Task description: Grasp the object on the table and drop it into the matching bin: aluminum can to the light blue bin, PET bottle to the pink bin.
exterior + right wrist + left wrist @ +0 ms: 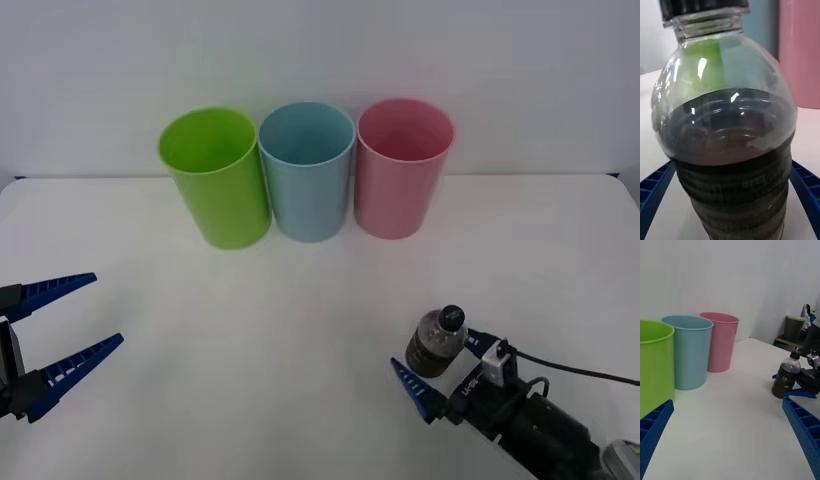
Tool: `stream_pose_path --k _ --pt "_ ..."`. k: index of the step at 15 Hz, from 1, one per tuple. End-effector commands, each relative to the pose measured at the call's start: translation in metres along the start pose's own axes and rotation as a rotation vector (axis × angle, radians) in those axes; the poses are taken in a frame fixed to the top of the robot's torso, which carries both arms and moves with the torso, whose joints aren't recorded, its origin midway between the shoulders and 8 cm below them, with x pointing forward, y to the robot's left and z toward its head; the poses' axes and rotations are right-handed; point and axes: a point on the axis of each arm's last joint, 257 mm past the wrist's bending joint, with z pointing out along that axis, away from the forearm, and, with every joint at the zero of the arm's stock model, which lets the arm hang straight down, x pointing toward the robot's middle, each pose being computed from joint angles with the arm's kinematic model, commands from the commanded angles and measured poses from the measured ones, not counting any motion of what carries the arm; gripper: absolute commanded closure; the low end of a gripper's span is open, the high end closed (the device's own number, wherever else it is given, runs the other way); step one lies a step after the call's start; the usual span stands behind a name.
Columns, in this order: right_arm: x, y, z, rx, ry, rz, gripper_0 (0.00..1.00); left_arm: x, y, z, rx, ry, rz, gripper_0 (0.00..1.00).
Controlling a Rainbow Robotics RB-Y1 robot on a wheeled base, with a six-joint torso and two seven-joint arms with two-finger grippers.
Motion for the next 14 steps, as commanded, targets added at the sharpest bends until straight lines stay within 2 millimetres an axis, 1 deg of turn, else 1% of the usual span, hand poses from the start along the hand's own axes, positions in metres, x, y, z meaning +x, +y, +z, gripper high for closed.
stream_pose_path --k 1,6,9,14 --pt "-0.0058 0.0016 0.0056 -0.005 -0.017 0.001 0.0 0.0 0.0 0.0 0.0 0.0 0.0 0.0" --pt "-0.0093 0.0011 0.0071 0.0 -0.031 0.0 0.0 0.0 0.0 0.0 0.0 0.0 0.0 0.0" --pt "-0.0108 -0.0045 0.0048 0.012 -0.034 -0.006 0.0 0.0 0.0 0.0 0.0 0.0 0.0 0.0" --pt "-0.0117 -0.0072 0.0038 0.019 -0.037 -0.008 0.0 0.0 0.0 0.0 0.0 0.0 0.0 0.0"
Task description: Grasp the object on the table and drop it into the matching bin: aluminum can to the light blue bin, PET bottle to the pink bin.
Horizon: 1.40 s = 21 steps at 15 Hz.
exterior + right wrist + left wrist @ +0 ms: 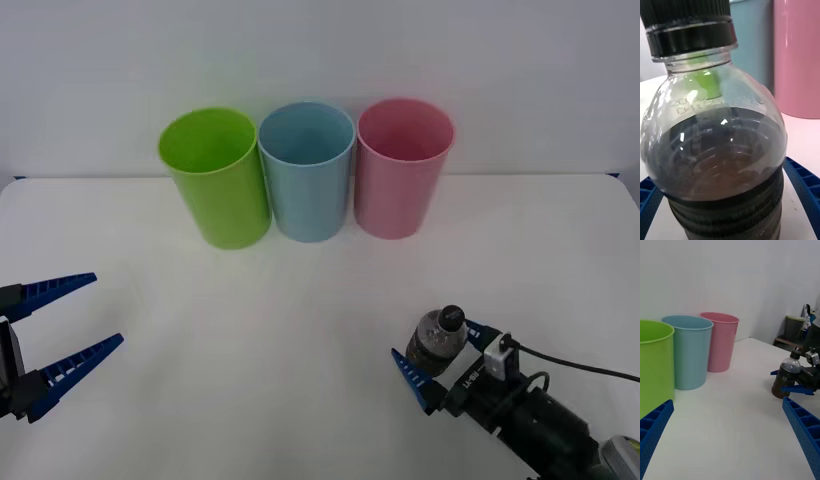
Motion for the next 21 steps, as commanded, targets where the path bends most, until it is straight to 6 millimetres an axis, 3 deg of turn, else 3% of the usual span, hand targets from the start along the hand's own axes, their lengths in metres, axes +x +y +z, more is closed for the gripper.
stream_pose_path --k 1,3,4,5,16,18,21 --pt "-0.001 -0.001 0.0 0.002 -0.003 0.0 0.0 0.0 0.0 0.0 0.0 0.0 0.0 0.0" --pt "-0.001 -0.001 -0.001 0.003 -0.003 -0.004 0.0 0.0 0.0 0.0 0.0 0.0 0.0 0.0" --pt "-0.002 -0.002 -0.001 0.004 -0.006 -0.002 0.66 0.0 0.0 0.0 0.0 0.0 0.0 0.0" --pt "-0.003 -0.002 0.0 0.006 -0.011 -0.005 1.0 0.0 0.0 0.0 0.0 0.0 0.0 0.0" --pt "-0.007 -0.002 -0.004 0.011 -0.033 -0.025 1.0 0.0 0.0 0.0 0.0 0.0 0.0 0.0" --pt "-0.016 -0.004 -0.006 0.0 -0.054 -0.038 1.0 0.0 0.0 0.0 0.0 0.0 0.0 0.0" --pt "-0.05 -0.009 -0.008 -0.022 -0.102 -0.093 1.0 0.0 0.0 0.0 0.0 0.0 0.0 0.0"
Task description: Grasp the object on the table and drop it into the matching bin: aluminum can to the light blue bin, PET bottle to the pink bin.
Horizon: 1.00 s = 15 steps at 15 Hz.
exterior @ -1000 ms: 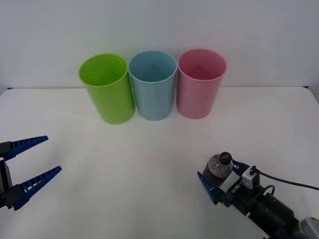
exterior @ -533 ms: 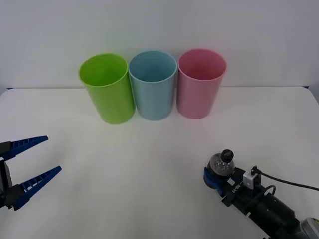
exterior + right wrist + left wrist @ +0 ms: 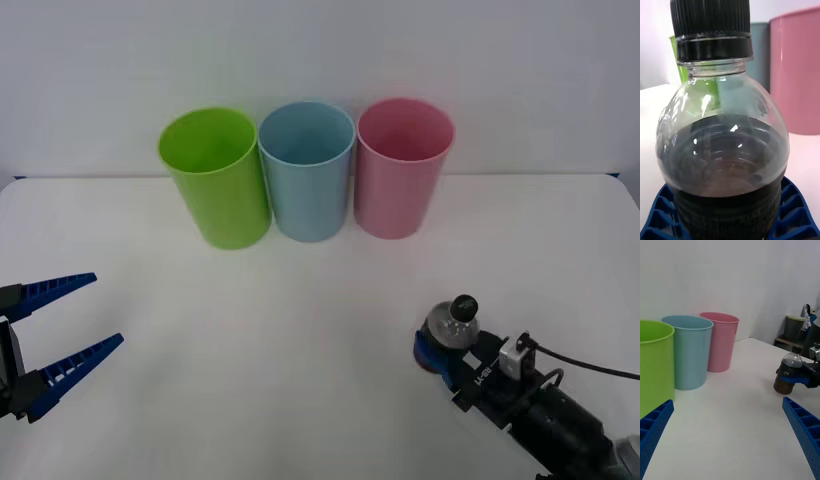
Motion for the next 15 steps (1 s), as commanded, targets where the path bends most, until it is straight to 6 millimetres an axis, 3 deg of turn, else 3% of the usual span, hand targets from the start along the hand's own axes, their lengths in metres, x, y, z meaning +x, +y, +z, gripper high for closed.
stream_pose_path --k 1,8,11,15 --pt "-0.034 -0.004 0.001 -0.026 -0.045 -0.055 1.0 0.0 0.0 0.0 0.0 0.0 0.0 0.0" --pt "-0.165 0.02 0.025 -0.067 -0.156 -0.134 1.0 0.0 0.0 0.0 0.0 0.0 0.0 0.0" --pt "-0.215 0.016 0.033 -0.04 -0.183 -0.121 1.0 0.0 0.0 0.0 0.0 0.0 0.0 0.0" --pt "-0.256 -0.003 0.04 0.015 -0.185 -0.121 1.0 0.0 0.0 0.0 0.0 0.0 0.0 0.0"
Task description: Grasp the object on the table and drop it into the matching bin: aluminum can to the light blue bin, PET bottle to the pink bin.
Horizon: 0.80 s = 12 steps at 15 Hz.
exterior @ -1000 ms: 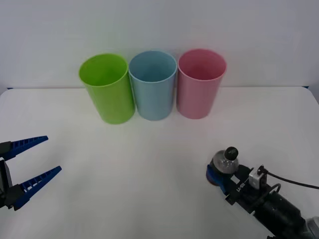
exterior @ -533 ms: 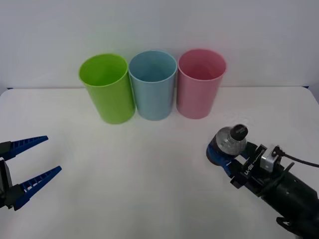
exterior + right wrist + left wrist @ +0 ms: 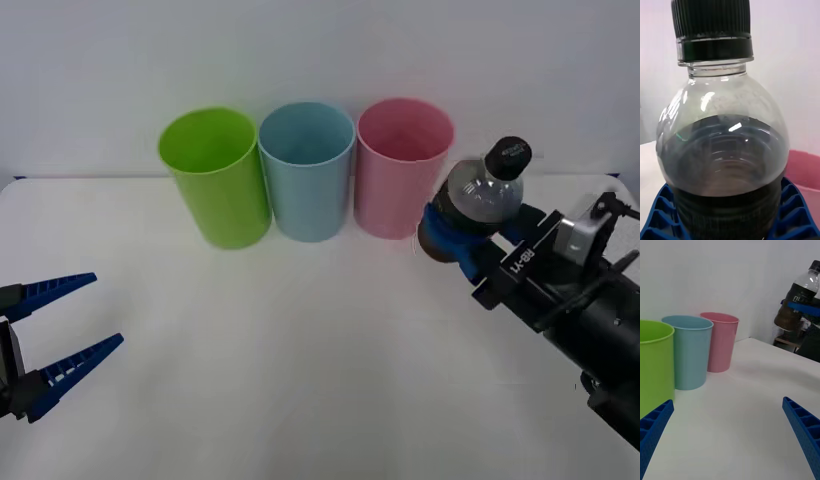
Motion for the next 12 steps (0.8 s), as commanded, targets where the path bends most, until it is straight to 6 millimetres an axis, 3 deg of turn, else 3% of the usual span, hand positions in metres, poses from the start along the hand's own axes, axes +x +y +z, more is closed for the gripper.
stream_pose_path --k 1,7,12 --pt "-0.019 -0.02 0.014 0.036 -0.001 -0.001 1.0 0.0 0.0 0.0 0.0 0.0 0.0 0.0" --pt "-0.032 -0.067 0.056 0.084 -0.008 0.033 1.0 0.0 0.0 0.0 0.0 0.0 0.0 0.0" --pt "-0.02 -0.11 0.108 0.125 0.008 0.019 1.0 0.0 0.0 0.0 0.0 0.0 0.0 0.0"
